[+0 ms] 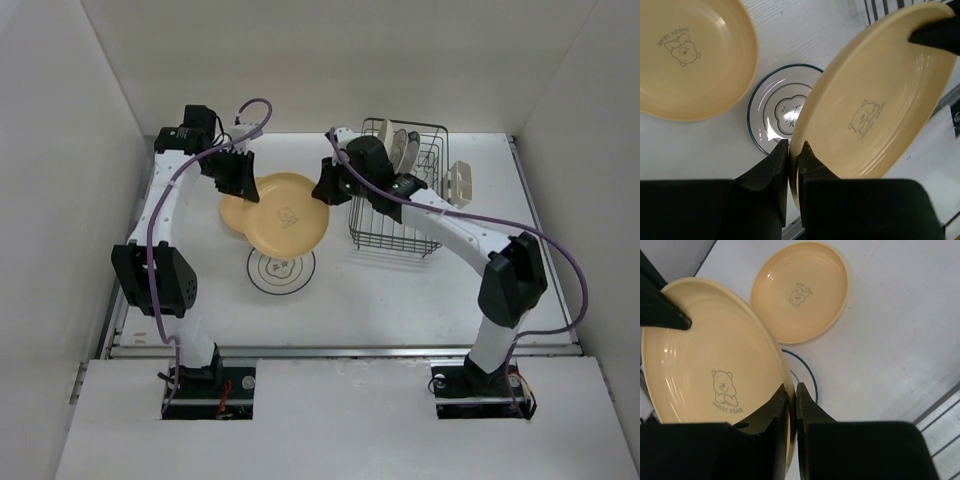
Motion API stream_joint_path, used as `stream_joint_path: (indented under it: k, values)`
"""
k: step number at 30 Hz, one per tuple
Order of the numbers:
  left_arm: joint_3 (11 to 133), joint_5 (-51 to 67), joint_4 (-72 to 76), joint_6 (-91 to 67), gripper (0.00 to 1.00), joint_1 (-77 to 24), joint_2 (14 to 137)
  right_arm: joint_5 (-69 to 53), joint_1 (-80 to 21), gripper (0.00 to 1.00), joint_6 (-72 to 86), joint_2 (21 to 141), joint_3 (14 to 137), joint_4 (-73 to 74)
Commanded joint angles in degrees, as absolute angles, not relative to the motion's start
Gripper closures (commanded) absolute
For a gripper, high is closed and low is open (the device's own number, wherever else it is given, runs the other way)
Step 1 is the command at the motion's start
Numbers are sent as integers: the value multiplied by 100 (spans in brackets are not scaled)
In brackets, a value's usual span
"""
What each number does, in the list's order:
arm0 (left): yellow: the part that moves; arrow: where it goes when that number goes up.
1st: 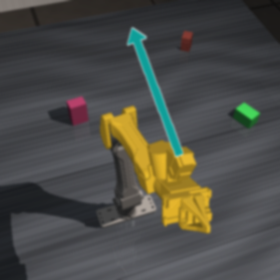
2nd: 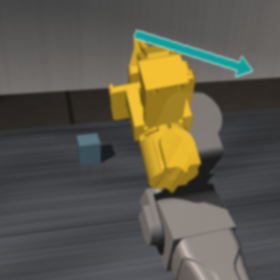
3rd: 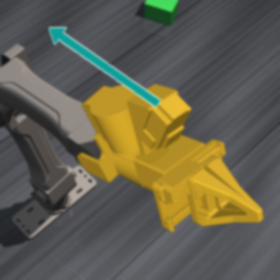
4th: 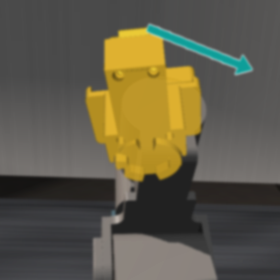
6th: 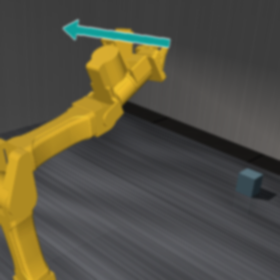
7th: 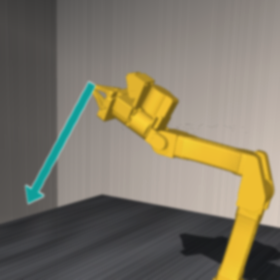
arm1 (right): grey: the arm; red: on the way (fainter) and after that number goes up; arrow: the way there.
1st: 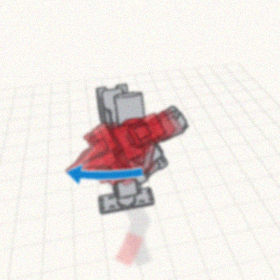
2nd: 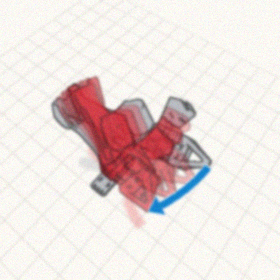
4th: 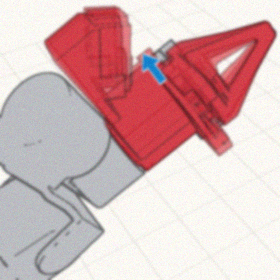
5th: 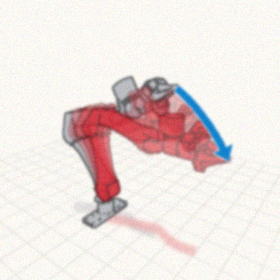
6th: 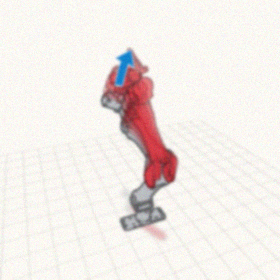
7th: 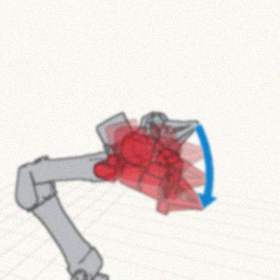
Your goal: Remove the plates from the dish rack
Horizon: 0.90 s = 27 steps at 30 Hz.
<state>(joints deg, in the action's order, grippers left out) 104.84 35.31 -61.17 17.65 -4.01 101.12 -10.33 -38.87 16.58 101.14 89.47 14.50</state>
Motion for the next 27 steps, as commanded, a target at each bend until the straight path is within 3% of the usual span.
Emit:
stream_joint_path:
  k: [1,2,3,4,6,11,21,22,23,27]
  values:
    - [10775,3191,-6302,1723,100,-334,10344,-1415,-3929,100,1731,10483,9631,904]
    - [10775,3112,-6232,1627,100,-221,10345,-1415,-3929,92,1627,10607,9789,1010]
    - [10775,2929,-6127,1495,100,-150,10345,-1337,-3929,55,1626,10730,9982,1159]
    - [10775,2875,-5935,1233,100,59,10397,-1110,-3929,31,1556,10958,10393,1508]
    - [10828,2700,-5758,968,100,289,10493,-653,-3929,14,1643,11048,10809,1853]
    - [11205,2566,-5327,326,100,773,11284,1314,-3649,12,2284,10855,11347,2373]
    - [11838,2391,-4992,185,100,782,12663,2239,-2726,12,2741,10029,10635,2951]
    - [11943,2391,-5201,245,92,782,12761,2363,-2646,10,2864,10028,10635,3084]
    - [12049,2391,-5308,307,74,782,12857,2477,-2567,10,3109,10028,10635,3215]
    - [12234,2145,-5537,615,48,729,12999,3040,-2303,10,3401,10195,10635,3664]
